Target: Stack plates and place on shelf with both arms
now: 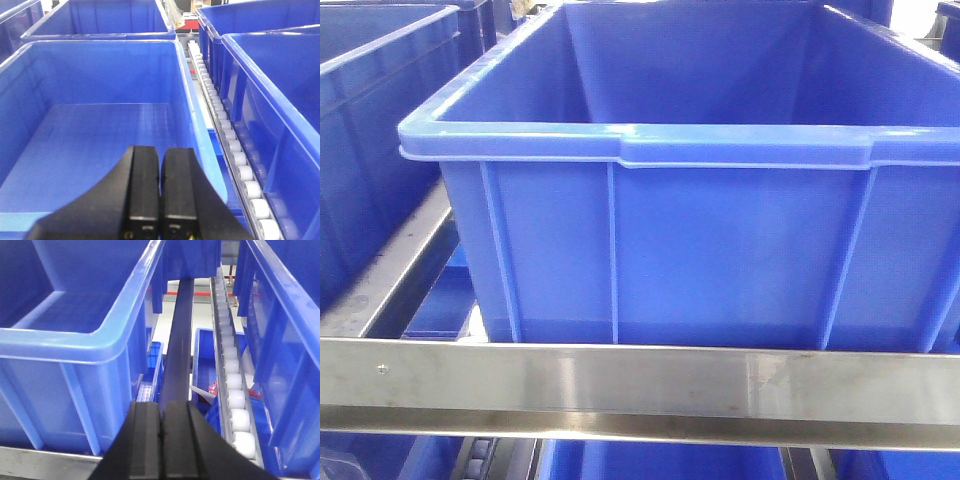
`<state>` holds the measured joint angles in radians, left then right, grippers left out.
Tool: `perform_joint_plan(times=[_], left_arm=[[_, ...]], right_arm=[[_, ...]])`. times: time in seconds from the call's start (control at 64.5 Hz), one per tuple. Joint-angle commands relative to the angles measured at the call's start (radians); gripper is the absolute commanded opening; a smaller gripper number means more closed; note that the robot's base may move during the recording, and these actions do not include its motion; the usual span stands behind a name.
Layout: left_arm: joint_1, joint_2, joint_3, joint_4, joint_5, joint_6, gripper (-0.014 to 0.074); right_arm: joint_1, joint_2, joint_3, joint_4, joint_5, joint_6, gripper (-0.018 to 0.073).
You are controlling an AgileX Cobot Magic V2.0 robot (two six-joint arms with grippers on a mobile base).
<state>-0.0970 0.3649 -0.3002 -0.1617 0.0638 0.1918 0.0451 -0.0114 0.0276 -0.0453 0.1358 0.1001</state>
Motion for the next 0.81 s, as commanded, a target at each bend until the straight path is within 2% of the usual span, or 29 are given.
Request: perform_joint_plan(times=[0.0, 0.465, 0.574, 0.651, 0.791], left_arm=[[0.0, 0.008, -0.028, -0.002, -0.082, -0.002, 0.0082], [0.0, 0.006, -0.003, 0.003, -0.086, -0.002, 0.0082], [0.005, -0.056, 0.067, 0.067, -0.162, -0.002, 0.0082], [0.005, -0.135, 0.131, 0.067, -0.205, -0.002, 0.0082], [0.005, -0.263, 0.21, 0.067, -0.21, -0.002, 0.0082]], right_arm=[[-0.006, -0.019, 0.001, -0.001, -0.085, 0.004, 0.0048], [-0.006, -0.019, 0.001, -0.001, -0.085, 0.004, 0.0048], [-0.006, -0.019, 0.001, -0.001, -0.085, 0.004, 0.0048], [-0.006, -0.019, 0.001, -0.001, -0.085, 0.004, 0.0048], [-0.006, -0.019, 0.001, -0.001, -0.085, 0.004, 0.0048]])
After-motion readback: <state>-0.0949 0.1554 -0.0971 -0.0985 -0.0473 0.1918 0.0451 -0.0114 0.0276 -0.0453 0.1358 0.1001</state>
